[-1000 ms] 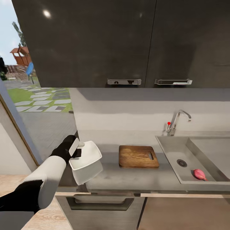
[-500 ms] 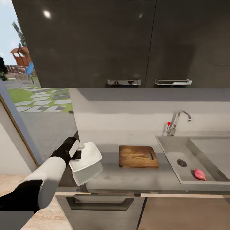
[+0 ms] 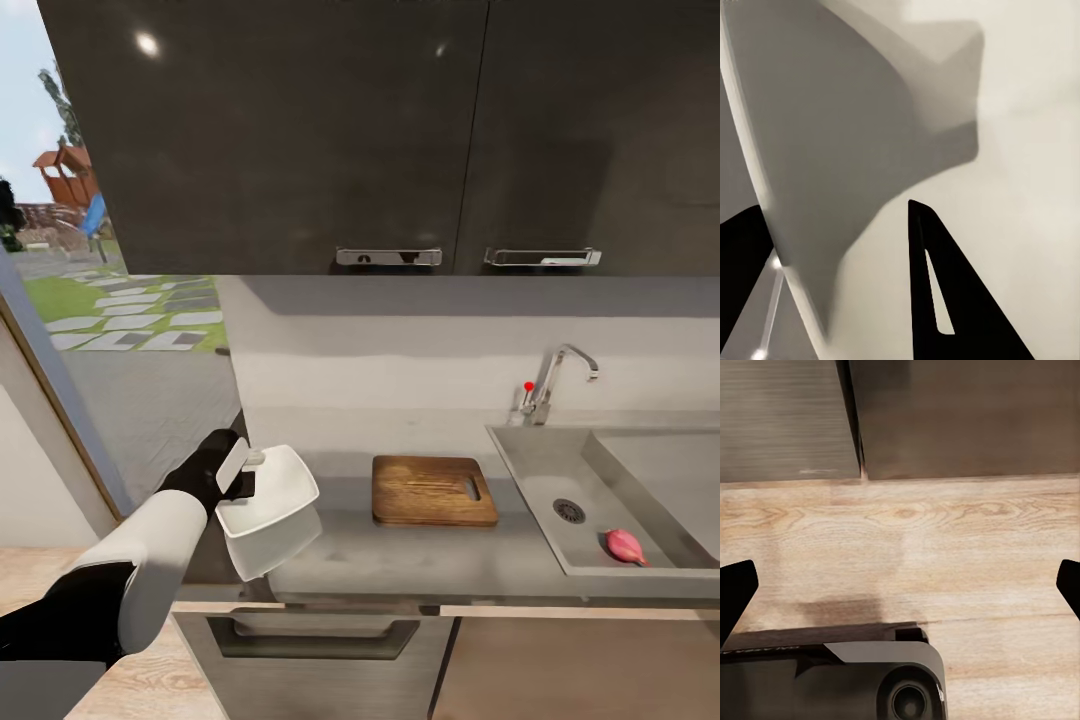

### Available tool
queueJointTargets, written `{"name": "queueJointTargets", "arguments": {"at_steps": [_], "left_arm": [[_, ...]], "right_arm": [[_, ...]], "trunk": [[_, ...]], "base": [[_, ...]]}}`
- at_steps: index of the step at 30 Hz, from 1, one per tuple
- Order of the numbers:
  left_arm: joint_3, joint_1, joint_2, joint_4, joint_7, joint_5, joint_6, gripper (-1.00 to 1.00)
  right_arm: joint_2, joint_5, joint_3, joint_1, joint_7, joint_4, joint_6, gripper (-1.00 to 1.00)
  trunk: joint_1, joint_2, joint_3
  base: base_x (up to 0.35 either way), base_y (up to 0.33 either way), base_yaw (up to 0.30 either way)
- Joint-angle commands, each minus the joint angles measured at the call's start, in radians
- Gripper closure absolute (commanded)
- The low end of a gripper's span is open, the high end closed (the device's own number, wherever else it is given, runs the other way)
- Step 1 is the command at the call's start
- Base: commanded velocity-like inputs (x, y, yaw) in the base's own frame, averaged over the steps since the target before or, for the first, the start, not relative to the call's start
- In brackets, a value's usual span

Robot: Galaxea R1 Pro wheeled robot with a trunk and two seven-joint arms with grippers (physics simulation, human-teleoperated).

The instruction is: In the kitchen, take the Vidalia onion out of the sink, dice it on the chopping board with the paring knife, put the diced onion into the bowl on the countertop, then place both the paring knife and the chopping board into the sink.

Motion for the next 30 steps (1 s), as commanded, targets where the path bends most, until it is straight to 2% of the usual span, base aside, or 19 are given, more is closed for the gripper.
{"name": "queueJointTargets", "arguments": {"at_steps": [1, 8, 9, 30], "left_arm": [[0.003, 0.0, -0.001, 0.017, 0.01, -0.001, 0.005, 1.0], [0.003, 0.0, -0.001, 0.018, 0.01, -0.001, 0.005, 1.0], [0.003, 0.0, -0.001, 0.018, 0.01, -0.001, 0.005, -1.0], [0.005, 0.0, -0.001, -0.001, 0.01, -0.002, 0.006, -1.0]], "right_arm": [[0.0, -0.01, 0.009, -0.001, -0.004, 0.0, -0.004, -1.0], [0.0, -0.01, 0.009, -0.001, -0.004, 0.0, -0.004, -1.0], [0.0, -0.01, 0.009, -0.001, -0.004, 0.0, -0.004, -1.0], [0.0, -0.01, 0.009, -0.001, -0.004, 0.0, -0.004, -1.0]], "trunk": [[0.001, -0.002, -0.003], [0.001, -0.002, -0.003], [0.001, -0.002, -0.003], [0.001, -0.002, -0.003]], "base": [[0.0, 0.0, 0.0], [0.0, 0.0, 0.0], [0.0, 0.0, 0.0], [0.0, 0.0, 0.0]]}}
